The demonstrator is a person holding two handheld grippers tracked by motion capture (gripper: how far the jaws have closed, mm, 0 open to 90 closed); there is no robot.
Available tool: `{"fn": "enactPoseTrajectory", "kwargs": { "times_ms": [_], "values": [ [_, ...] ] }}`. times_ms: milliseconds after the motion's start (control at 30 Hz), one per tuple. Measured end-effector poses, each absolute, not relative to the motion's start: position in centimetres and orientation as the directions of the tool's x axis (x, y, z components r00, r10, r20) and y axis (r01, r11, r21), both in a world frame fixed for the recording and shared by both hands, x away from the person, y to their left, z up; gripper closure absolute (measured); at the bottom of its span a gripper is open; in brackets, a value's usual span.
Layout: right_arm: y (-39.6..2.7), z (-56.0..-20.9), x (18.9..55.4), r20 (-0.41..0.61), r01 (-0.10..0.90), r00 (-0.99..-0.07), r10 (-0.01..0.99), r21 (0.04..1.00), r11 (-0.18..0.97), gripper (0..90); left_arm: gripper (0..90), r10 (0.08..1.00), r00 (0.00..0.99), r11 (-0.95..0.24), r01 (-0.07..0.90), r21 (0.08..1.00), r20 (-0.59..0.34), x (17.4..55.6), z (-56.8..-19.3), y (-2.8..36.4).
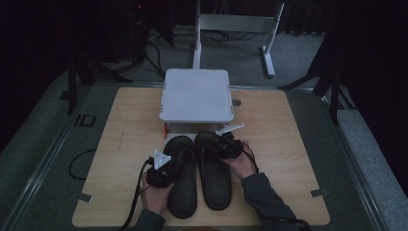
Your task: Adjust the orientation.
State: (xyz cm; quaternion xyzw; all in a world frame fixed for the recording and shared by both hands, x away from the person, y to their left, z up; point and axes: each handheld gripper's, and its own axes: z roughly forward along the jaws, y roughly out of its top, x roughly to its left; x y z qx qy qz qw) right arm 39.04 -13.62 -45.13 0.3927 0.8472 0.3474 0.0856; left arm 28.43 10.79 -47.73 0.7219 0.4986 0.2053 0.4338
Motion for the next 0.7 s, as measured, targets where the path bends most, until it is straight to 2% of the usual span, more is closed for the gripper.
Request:
{"fn": "enactPoseTrajectory", "kwargs": {
  "times_ms": [200,333,433,600,700],
  "values": [
    [-13.4,-44.9,38.0,0.129,0.603,-0.690,0.712,0.647,0.467,64.7,60.8,0.901,0.415,-0.131,0.537,0.834,-0.126,27.7,-47.9,10.8],
    [-13.2,-45.0,37.5,0.117,0.594,-0.700,0.705,0.642,0.484,57.7,57.6,0.905,0.407,-0.122,0.536,0.835,-0.129,27.7,-48.1,10.8],
    [-13.2,-45.2,37.3,0.090,0.596,-0.693,0.715,0.630,0.499,51.6,51.7,0.909,0.398,-0.114,0.519,0.847,-0.121,27.6,-48.0,11.1],
    [-13.6,-43.6,35.9,0.050,0.553,-0.682,0.730,0.688,0.470,42.7,45.2,0.908,0.403,-0.104,0.478,0.872,-0.113,27.4,-47.1,11.9],
    [-14.1,-42.5,34.9,0.058,0.538,-0.674,0.737,0.721,0.436,41.7,44.0,0.908,0.407,-0.112,0.463,0.879,-0.099,27.3,-46.6,12.5]
  ]
}}
